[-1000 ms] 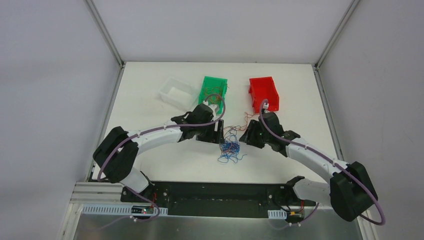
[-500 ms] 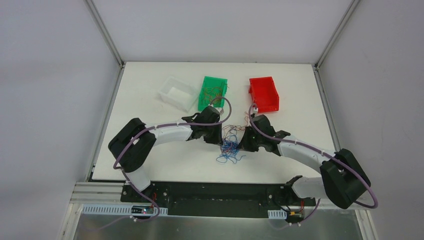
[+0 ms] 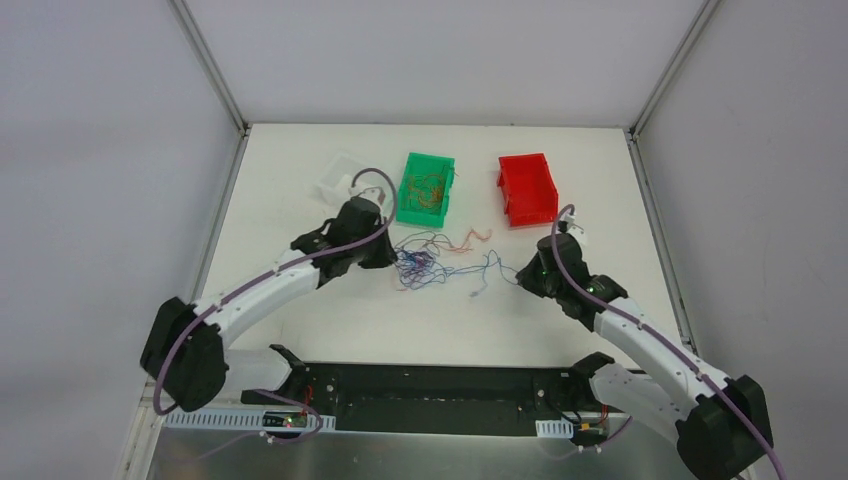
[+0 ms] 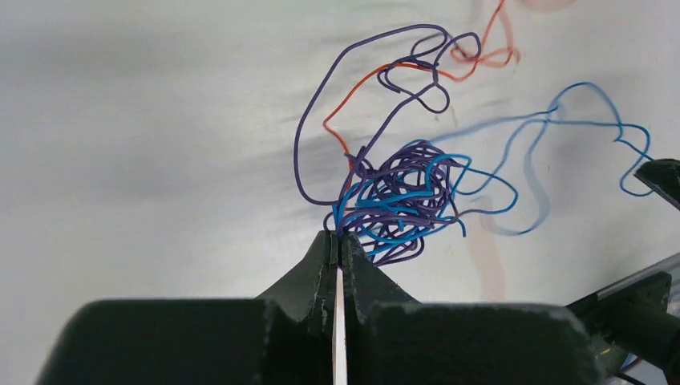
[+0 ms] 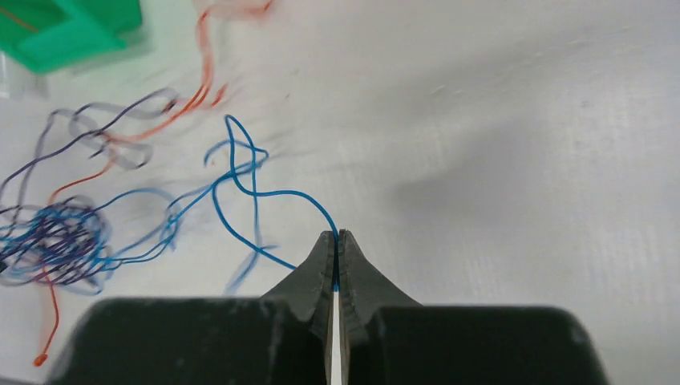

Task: Untangle the cables

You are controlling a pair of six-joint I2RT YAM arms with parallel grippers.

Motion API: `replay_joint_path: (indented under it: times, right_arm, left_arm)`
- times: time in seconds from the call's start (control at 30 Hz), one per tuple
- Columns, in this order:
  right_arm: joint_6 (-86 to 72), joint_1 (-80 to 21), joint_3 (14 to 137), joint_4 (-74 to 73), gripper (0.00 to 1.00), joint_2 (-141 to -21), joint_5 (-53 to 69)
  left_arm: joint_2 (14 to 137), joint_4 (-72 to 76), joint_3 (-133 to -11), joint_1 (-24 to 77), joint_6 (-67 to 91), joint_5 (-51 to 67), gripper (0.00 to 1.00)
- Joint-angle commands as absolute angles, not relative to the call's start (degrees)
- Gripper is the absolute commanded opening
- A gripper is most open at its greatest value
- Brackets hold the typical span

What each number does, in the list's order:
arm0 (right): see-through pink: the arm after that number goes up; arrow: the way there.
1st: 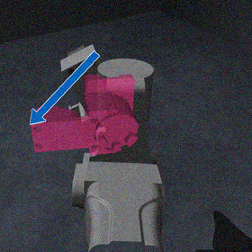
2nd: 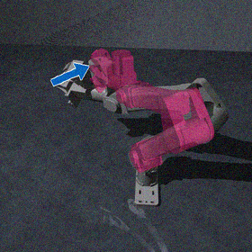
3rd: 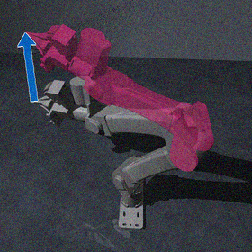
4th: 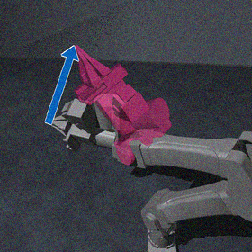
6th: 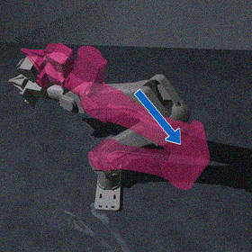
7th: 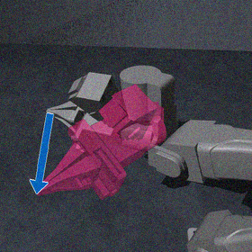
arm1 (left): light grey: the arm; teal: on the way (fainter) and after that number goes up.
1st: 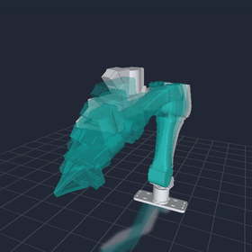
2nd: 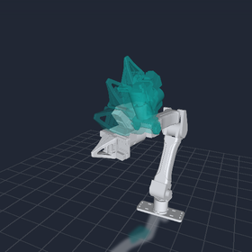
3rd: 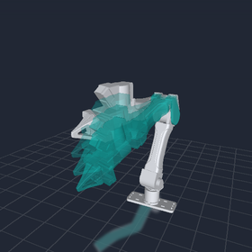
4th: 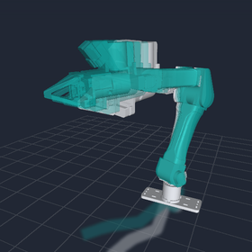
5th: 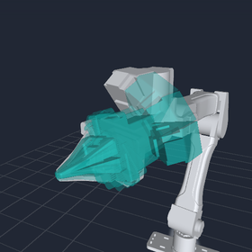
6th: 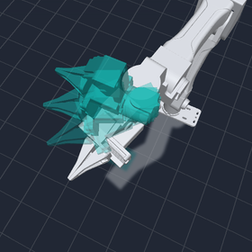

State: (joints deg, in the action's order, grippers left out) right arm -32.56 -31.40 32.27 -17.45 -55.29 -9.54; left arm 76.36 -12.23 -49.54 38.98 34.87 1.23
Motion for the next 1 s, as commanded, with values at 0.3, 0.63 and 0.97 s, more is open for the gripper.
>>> replay_joint_path:
  times: [0.3, 0.63, 0.97]
  right_arm:
    - [-35.0, -27.3, 31.5, -25.5, 0.0, -45.3, -19.1]
    - [-34.2, -27.1, 35.2, -29.4, 0.0, -44.5, -22.4]
    - [-34.7, -25.8, 37.9, -32.9, 0.0, -47.7, -27.6]
  left_arm:
    - [59.2, -22.1, -42.1, 31.6, 34.2, -4.9, 0.0]
    - [58.0, -24.1, -42.4, 31.5, 33.3, -7.1, 0.0]
    - [62.9, -28.4, -43.1, 31.2, 40.0, -17.3, 0.0]
